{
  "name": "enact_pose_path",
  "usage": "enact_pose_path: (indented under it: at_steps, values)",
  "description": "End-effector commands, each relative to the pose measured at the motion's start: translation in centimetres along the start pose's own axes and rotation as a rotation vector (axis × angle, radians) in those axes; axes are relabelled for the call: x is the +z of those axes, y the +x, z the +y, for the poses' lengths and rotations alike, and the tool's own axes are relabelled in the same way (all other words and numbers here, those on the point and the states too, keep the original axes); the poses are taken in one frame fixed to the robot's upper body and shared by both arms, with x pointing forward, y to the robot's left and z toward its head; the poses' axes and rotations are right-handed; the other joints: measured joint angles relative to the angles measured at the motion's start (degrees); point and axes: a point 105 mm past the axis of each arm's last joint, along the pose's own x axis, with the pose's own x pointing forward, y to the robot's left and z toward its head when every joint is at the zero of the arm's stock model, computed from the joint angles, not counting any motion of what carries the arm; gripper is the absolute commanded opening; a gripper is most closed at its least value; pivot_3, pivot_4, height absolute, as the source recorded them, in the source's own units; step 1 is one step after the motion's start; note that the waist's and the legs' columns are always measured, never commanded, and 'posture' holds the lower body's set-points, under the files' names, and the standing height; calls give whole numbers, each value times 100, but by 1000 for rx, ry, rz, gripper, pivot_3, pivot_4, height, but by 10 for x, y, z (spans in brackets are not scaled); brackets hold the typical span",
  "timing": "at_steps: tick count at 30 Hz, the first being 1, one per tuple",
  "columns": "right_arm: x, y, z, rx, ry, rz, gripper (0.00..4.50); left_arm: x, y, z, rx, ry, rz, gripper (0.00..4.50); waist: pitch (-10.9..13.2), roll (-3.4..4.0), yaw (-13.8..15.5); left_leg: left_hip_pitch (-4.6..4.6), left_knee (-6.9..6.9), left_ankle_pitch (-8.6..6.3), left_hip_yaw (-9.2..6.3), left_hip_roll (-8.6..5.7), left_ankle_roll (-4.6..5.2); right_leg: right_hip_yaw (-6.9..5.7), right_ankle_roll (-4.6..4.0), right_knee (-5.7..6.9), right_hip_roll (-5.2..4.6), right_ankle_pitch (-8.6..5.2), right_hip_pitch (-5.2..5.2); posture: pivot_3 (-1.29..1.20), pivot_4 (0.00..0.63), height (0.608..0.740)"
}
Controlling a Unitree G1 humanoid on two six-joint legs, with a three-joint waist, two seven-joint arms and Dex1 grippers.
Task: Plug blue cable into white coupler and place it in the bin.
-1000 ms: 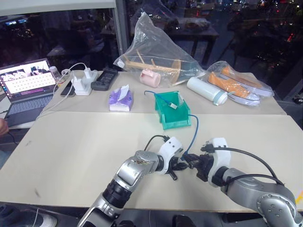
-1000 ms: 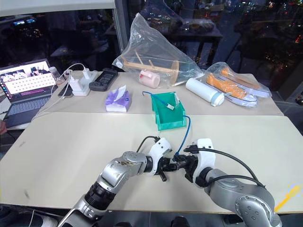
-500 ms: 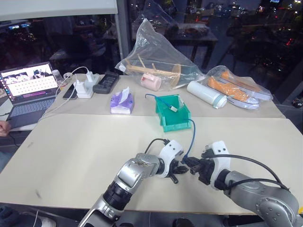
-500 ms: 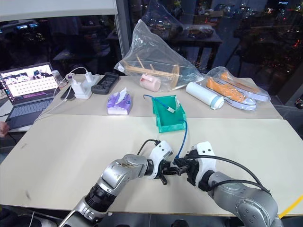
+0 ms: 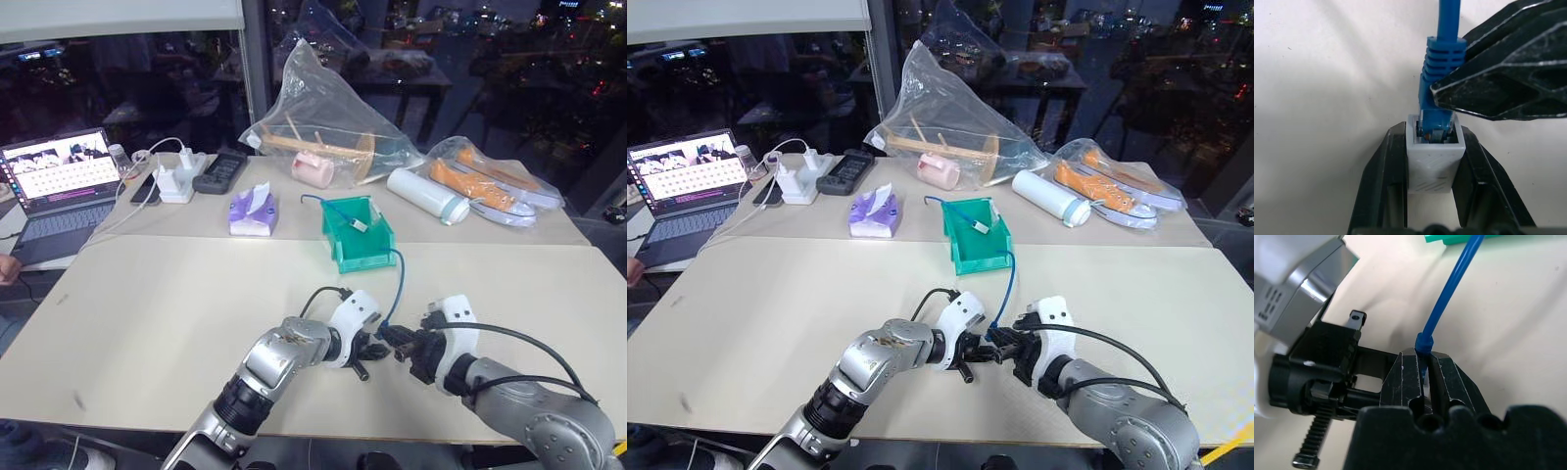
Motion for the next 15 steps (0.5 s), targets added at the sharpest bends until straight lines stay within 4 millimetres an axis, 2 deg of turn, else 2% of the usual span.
enact_pose_path:
  at_steps: [1,6,8,9,12,15]
  values:
    - [-20,-5,-22,-82,134,112,0,30,-5,-5,-37,119,-103,697,7,5,4,-1,0,0,0,0,0,0,-1,0,0,1,-6,0,150,740]
    - [16,-21,-26,-127,160,-33,0,17,-8,5,-37,107,-53,697,25,17,24,-25,3,6,-2,-4,-10,5,-6,1,-1,5,-55,0,150,740]
    - [24,-27,-24,-130,152,-64,0,20,-10,6,-58,66,-65,1696,30,23,39,-41,2,7,-2,-4,-12,5,-6,2,-1,6,-74,0,150,740]
    - [26,-29,-23,-128,158,-71,0,22,-11,6,-70,46,-76,1930,35,28,49,-51,2,7,-2,-4,-11,4,-6,2,-1,6,-82,0,150,740]
    - [36,-35,-24,-142,134,-93,0,26,-16,4,-104,43,-90,3016,46,35,19,-67,3,6,-2,-4,-10,4,-6,1,-1,6,-96,0,150,740]
    - [62,-41,-29,-150,78,-144,0,30,-30,1,-177,32,-116,3983,71,49,-15,-71,4,7,-1,-5,-11,5,-6,1,-1,6,-96,0,150,740]
